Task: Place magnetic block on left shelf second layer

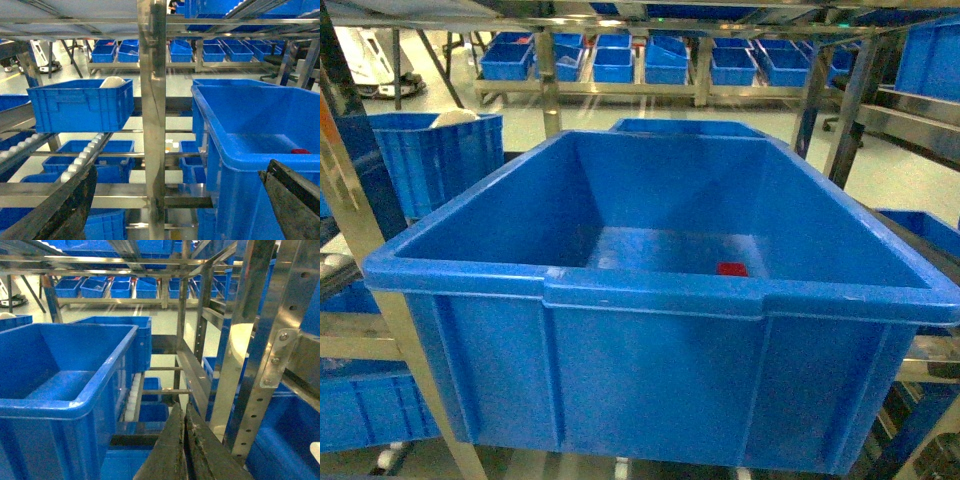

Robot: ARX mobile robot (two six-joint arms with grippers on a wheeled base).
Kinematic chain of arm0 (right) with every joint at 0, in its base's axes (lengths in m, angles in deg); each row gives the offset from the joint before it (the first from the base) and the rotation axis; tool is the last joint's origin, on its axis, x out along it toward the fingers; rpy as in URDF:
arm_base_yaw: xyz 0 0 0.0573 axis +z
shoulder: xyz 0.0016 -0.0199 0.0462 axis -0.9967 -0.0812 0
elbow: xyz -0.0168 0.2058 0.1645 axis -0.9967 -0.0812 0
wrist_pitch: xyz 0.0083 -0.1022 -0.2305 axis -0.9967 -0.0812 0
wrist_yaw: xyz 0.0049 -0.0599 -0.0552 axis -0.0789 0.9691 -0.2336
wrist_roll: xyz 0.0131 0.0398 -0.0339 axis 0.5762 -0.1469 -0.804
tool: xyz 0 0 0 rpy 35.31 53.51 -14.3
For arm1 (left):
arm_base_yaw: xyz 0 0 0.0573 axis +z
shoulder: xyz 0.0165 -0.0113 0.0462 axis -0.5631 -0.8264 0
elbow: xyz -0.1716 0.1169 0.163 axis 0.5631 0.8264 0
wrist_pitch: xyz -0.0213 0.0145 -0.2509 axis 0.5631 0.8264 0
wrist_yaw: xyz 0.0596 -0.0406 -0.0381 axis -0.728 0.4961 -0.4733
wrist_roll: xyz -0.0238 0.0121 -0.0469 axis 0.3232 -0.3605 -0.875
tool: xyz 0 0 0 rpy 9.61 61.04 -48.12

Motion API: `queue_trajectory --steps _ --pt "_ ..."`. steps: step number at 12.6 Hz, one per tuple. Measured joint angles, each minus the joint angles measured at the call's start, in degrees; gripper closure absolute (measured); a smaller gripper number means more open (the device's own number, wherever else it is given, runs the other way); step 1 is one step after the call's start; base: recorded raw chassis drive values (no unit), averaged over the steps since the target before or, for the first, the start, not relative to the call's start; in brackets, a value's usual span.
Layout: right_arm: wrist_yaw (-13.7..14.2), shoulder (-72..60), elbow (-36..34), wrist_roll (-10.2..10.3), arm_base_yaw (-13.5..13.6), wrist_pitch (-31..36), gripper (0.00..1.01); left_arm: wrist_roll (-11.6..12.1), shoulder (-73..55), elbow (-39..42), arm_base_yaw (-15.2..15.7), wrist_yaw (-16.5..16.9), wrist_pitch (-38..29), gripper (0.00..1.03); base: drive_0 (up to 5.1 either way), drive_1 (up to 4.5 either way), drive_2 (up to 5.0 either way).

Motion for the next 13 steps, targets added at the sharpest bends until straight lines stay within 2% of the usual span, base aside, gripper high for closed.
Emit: queue_trajectory --steps 1,6,7,8,13 --pt "-1.1 0.2 -0.3 -0.2 0.1 0.0 0.99 0.0 0.0 0.0 0.0 0.0 0.0 0.05 0.0 0.0 0.0" --pt "-1.1 2.6 -2.5 -0.2 0.4 0.2 0.99 0.0 0.0 0.0 0.0 0.0 0.0 0.05 0.0 0.0 0.0" --pt "-1.2 2.6 -2.5 -0.2 0.4 0.2 0.95 0.0 0.0 0.0 0.0 0.0 0.0 0.05 0.0 0.0 0.0" --pt "-1.2 2.6 -2.5 -0.2 0.4 0.2 0.71 0.0 0.0 0.0 0.0 0.0 0.0 0.05 0.0 0.0 0.0" --pt "-1.2 2.6 -2.5 -0.2 0.4 0.2 0.06 0.0 0.0 0.0 0.0 0.0 0.0 0.05 0.0 0.0 0.0"
